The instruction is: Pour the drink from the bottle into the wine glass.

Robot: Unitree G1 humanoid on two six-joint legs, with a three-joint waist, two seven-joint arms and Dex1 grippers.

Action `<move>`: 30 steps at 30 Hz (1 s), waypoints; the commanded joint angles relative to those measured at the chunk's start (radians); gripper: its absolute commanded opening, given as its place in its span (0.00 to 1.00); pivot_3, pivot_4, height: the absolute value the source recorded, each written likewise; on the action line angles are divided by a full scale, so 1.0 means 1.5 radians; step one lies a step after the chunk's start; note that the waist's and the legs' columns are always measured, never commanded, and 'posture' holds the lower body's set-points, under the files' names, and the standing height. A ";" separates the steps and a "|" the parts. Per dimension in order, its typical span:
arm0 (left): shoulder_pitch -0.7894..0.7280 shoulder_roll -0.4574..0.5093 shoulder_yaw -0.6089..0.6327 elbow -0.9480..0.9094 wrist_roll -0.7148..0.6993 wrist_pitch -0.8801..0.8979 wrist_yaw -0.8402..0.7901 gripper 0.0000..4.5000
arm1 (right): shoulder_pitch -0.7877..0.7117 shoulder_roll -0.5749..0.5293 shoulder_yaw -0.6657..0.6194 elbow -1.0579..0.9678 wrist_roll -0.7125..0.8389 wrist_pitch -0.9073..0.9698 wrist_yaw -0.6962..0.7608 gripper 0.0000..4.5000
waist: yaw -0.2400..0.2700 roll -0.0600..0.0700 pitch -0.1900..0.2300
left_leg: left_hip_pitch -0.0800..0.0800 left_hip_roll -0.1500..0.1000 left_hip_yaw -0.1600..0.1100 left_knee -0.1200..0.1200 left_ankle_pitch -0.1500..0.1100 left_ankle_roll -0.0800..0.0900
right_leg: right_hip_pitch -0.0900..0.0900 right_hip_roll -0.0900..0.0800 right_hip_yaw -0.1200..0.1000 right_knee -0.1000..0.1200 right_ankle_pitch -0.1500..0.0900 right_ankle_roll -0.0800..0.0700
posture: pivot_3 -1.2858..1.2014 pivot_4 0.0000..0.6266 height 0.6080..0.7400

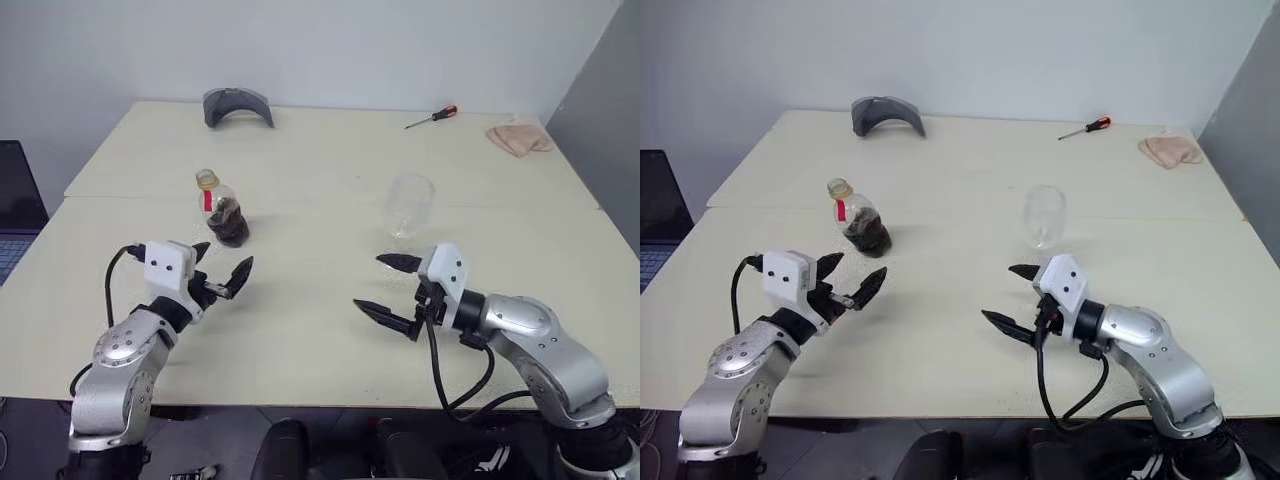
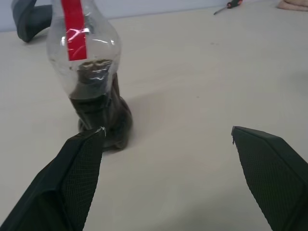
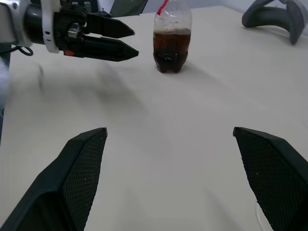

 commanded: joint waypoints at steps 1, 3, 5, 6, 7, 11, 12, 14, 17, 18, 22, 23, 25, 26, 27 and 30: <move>-0.040 0.004 0.001 0.033 0.026 -0.034 0.009 1.00 | -0.015 0.007 0.007 -0.004 0.006 -0.006 -0.004 1.00 | 0.002 0.000 0.000 | 0.000 0.000 0.000 0.000 0.000 0.000 | 0.000 0.000 0.000 0.000 0.000 0.000 | 0.52 0.24 1.00; -0.069 0.004 0.000 0.065 0.032 -0.036 0.011 1.00 | -0.014 0.009 0.014 -0.003 0.001 -0.011 -0.006 1.00 | 0.003 0.000 0.000 | 0.000 0.000 0.000 0.000 0.000 0.000 | 0.000 0.000 0.000 0.000 0.000 0.000 | 0.52 0.24 1.00; -0.098 0.002 0.003 0.097 0.037 -0.038 0.018 1.00 | -0.014 0.011 0.020 -0.001 -0.004 -0.014 -0.010 1.00 | 0.004 0.000 0.000 | 0.000 0.000 0.000 0.000 0.000 0.000 | 0.000 0.000 0.000 0.000 0.000 0.000 | 0.52 0.24 1.00; -0.114 0.002 0.002 0.115 0.041 -0.040 0.019 1.00 | -0.015 0.014 0.023 -0.001 -0.005 -0.013 -0.013 1.00 | 0.004 0.000 0.000 | 0.000 0.000 0.000 0.000 0.000 0.000 | 0.000 0.000 0.000 0.000 0.000 0.000 | 0.52 0.24 1.00; -0.129 0.002 0.000 0.135 0.047 -0.044 0.021 1.00 | -0.017 0.016 0.025 0.000 -0.007 -0.013 -0.016 1.00 | 0.004 0.000 0.000 | 0.000 0.000 0.000 0.000 0.000 0.000 | 0.000 0.000 0.000 0.000 0.000 0.000 | 0.52 0.24 1.00; -0.168 0.001 -0.009 0.183 0.059 -0.054 0.019 1.00 | -0.023 0.022 0.029 0.001 -0.008 -0.007 -0.022 1.00 | 0.004 0.000 0.000 | 0.000 0.000 0.000 0.000 0.000 0.000 | 0.000 0.000 0.000 0.000 0.000 0.000 | 0.52 0.24 1.00; -0.177 0.000 -0.010 0.195 0.062 -0.056 0.021 1.00 | -0.025 0.022 0.030 0.002 -0.008 -0.007 -0.023 1.00 | 0.003 0.000 0.000 | 0.000 0.000 0.000 0.000 0.000 0.000 | 0.000 0.000 0.000 0.000 0.000 0.000 | 0.52 0.24 1.00; -0.200 -0.001 -0.016 0.229 0.072 -0.060 0.022 1.00 | -0.030 0.023 0.031 0.004 -0.010 -0.006 -0.025 1.00 | 0.004 0.000 0.000 | 0.000 0.000 0.000 0.000 0.000 0.000 | 0.000 0.000 0.000 0.000 0.001 -0.002 | 0.52 0.24 1.00; -0.245 -0.013 -0.020 0.302 0.075 -0.073 0.021 1.00 | -0.043 0.028 0.032 0.008 -0.011 -0.004 -0.032 1.00 | 0.004 0.000 0.000 | 0.000 0.000 0.000 0.000 0.000 0.000 | 0.000 0.000 0.000 0.001 0.001 -0.002 | 0.52 0.24 1.00; -0.261 -0.019 -0.018 0.331 0.075 -0.080 0.024 1.00 | -0.047 0.030 0.033 0.010 -0.011 -0.003 -0.034 1.00 | 0.004 0.000 0.000 | 0.000 0.000 0.000 0.001 0.000 0.000 | 0.000 0.000 -0.001 0.001 0.001 -0.002 | 0.52 0.24 1.00; -0.322 -0.032 -0.019 0.438 0.092 -0.131 0.034 1.00 | -0.058 0.034 0.036 0.016 -0.016 -0.005 -0.036 1.00 | 0.004 0.000 0.000 | -0.001 0.000 0.000 0.001 0.000 0.000 | 0.000 0.000 -0.001 0.001 0.002 -0.003 | 0.52 0.24 1.00; -0.338 -0.036 -0.019 0.460 0.093 -0.144 0.030 1.00 | -0.060 0.035 0.036 0.016 -0.015 -0.003 -0.037 1.00 | 0.004 -0.001 0.000 | -0.001 0.000 0.000 0.001 0.000 0.000 | 0.000 0.000 -0.001 0.001 0.002 -0.003 | 0.52 0.24 1.00; -0.368 -0.044 -0.023 0.496 0.095 -0.168 0.021 0.86 | -0.063 0.038 0.034 0.015 -0.013 0.002 -0.039 1.00 | 0.005 -0.001 0.000 | -0.001 0.000 0.000 0.001 0.000 0.000 | -0.001 0.000 -0.001 0.001 0.002 -0.003 | 0.52 0.24 1.00; -0.377 -0.046 -0.027 0.506 0.097 -0.178 0.016 0.80 | -0.063 0.039 0.034 0.013 -0.013 0.004 -0.041 1.00 | 0.005 -0.001 0.000 | -0.001 0.000 0.000 0.001 0.000 0.000 | -0.001 0.000 -0.001 0.001 0.002 -0.003 | 0.52 0.24 1.00; -0.381 -0.048 -0.028 0.512 0.097 -0.185 0.012 0.72 | -0.063 0.040 0.034 0.012 -0.013 0.005 -0.043 1.00 | 0.005 -0.001 0.000 | -0.001 0.000 0.000 0.002 0.000 0.000 | -0.001 0.000 -0.001 0.001 0.002 -0.003 | 0.52 0.24 1.00; -0.370 -0.053 -0.032 0.477 0.087 -0.184 -0.002 0.49 | -0.058 0.043 0.029 0.002 -0.013 0.010 -0.053 1.00 | 0.004 -0.001 0.000 | -0.001 0.000 0.000 0.002 0.000 0.000 | -0.001 0.000 -0.001 0.001 0.002 -0.003 | 0.52 0.24 1.00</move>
